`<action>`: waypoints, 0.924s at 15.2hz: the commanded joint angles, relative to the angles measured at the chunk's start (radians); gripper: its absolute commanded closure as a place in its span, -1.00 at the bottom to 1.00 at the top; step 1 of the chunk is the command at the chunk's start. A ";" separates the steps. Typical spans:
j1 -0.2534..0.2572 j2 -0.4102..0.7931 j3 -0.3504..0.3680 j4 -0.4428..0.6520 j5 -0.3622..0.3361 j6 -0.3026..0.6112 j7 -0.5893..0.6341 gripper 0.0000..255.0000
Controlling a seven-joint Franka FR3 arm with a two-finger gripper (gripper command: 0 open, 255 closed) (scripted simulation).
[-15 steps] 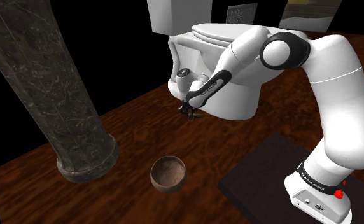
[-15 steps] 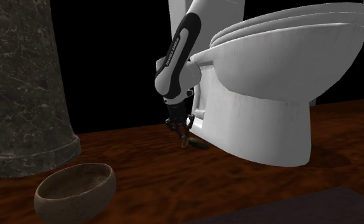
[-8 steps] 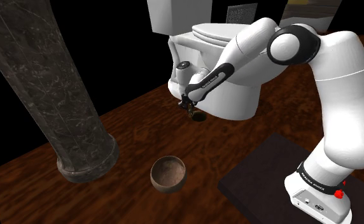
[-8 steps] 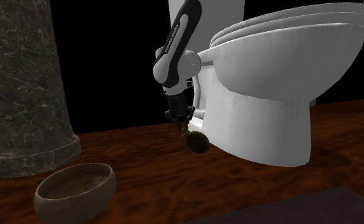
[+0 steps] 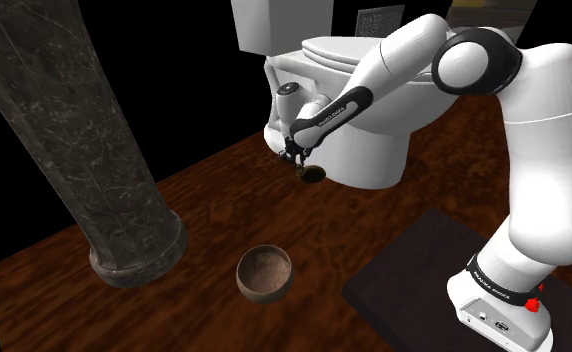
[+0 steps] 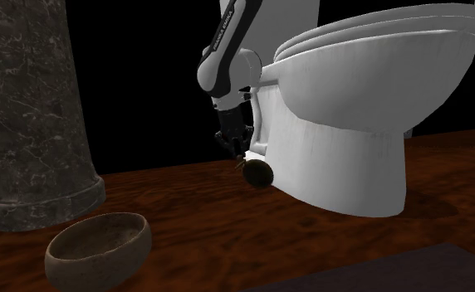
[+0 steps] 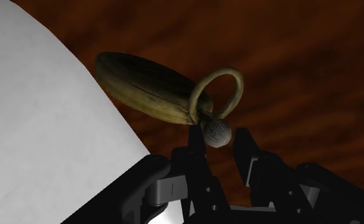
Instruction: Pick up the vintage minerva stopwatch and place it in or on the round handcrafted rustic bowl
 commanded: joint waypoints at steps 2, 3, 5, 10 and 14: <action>-0.005 -0.025 0.007 0.004 0.013 -0.027 -0.016 1.00; -0.006 -0.033 0.009 0.006 0.017 -0.036 -0.021 1.00; -0.008 -0.048 0.013 0.010 0.025 -0.054 -0.030 1.00; -0.013 -0.085 0.023 0.023 0.045 -0.100 -0.054 1.00; 0.022 -0.137 0.041 -0.039 0.045 -0.108 0.004 1.00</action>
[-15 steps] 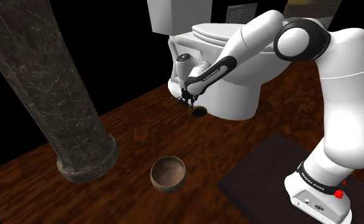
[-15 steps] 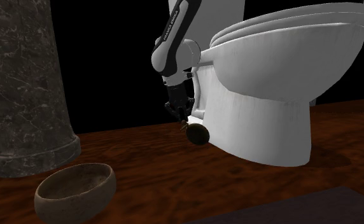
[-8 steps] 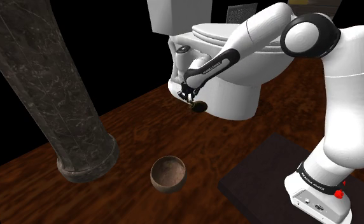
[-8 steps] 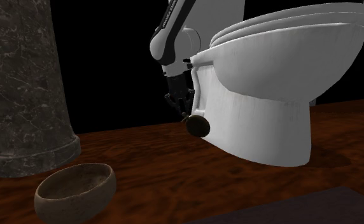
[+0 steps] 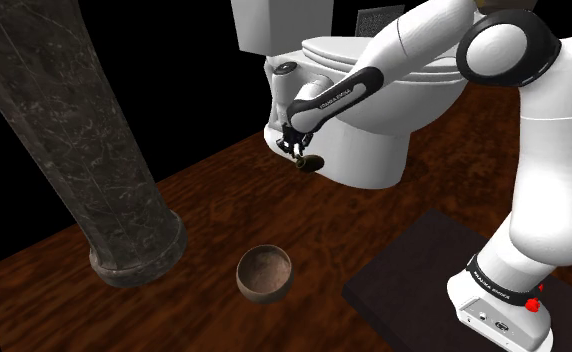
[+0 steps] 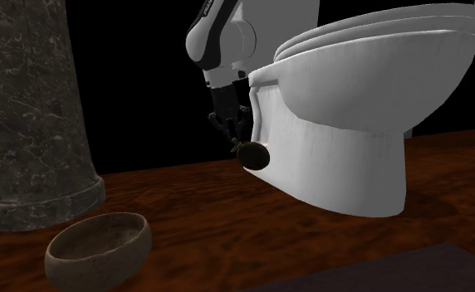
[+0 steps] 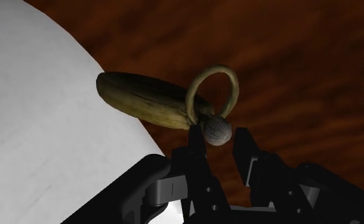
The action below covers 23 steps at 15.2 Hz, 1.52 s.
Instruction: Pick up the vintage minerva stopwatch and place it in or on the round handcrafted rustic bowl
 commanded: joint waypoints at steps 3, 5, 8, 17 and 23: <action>0.047 -0.055 0.025 -0.066 0.000 -0.011 0.075 1.00; 0.072 -0.079 0.040 -0.093 0.002 -0.021 0.115 1.00; 0.110 -0.110 0.063 -0.125 0.006 -0.038 0.173 1.00; 0.232 -0.159 0.141 -0.157 0.023 -0.114 0.348 1.00; 0.320 -0.153 0.193 -0.123 0.033 -0.182 0.466 1.00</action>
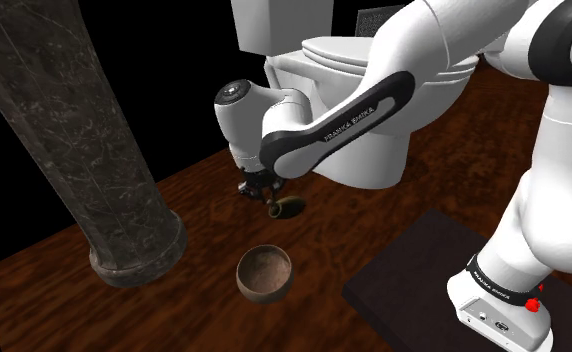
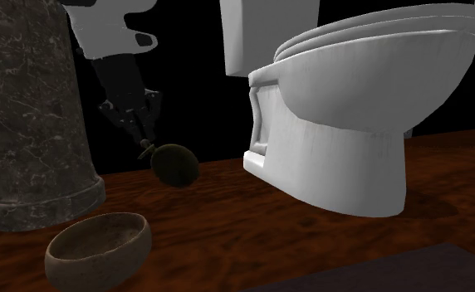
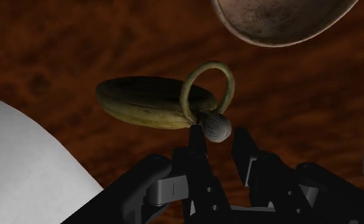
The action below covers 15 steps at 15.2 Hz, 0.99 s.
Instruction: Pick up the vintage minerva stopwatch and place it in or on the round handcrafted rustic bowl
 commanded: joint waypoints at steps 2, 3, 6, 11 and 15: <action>0.046 0.005 0.027 0.021 0.006 -0.038 0.061 1.00; 0.062 0.011 0.035 0.034 0.006 -0.051 0.081 1.00; 0.111 0.035 0.057 0.078 0.005 -0.093 0.139 1.00; 0.208 0.102 0.092 0.188 -0.004 -0.177 0.242 1.00; 0.211 0.124 0.085 0.165 -0.019 -0.136 0.259 1.00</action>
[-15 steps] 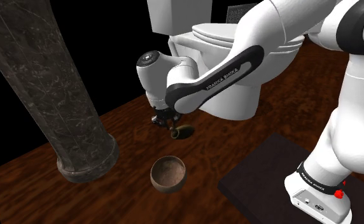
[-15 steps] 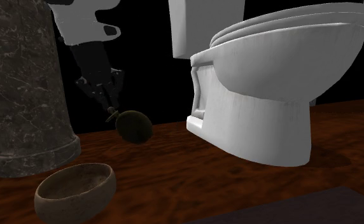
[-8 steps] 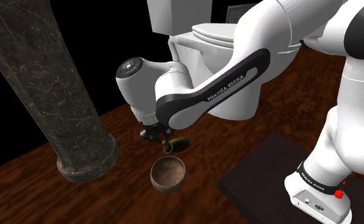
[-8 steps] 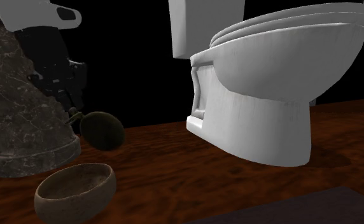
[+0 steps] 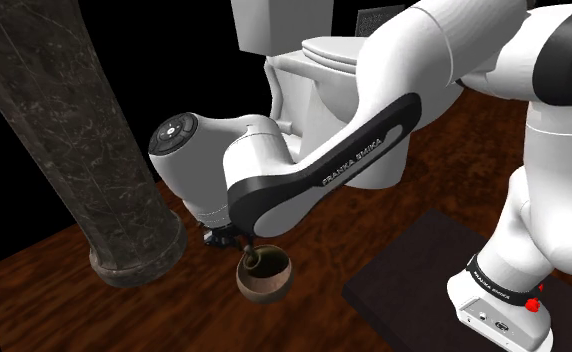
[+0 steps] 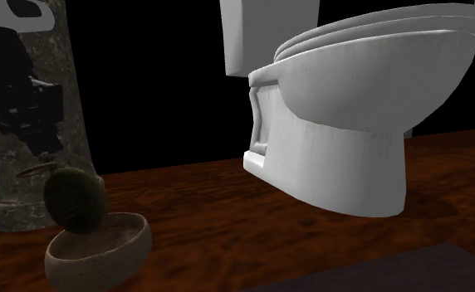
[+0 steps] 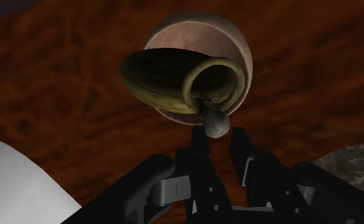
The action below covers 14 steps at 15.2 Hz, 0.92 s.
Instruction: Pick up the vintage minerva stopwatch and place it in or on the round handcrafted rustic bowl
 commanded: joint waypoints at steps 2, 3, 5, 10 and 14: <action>0.004 0.021 -0.005 -0.010 -0.013 0.027 0.014 1.00; 0.005 0.028 -0.007 -0.015 -0.018 0.037 0.019 1.00; 0.007 0.041 -0.011 -0.024 -0.026 0.056 0.028 1.00; 0.013 0.076 -0.022 -0.042 -0.050 0.103 0.051 1.00; 0.019 0.107 -0.032 -0.052 -0.070 0.139 0.070 1.00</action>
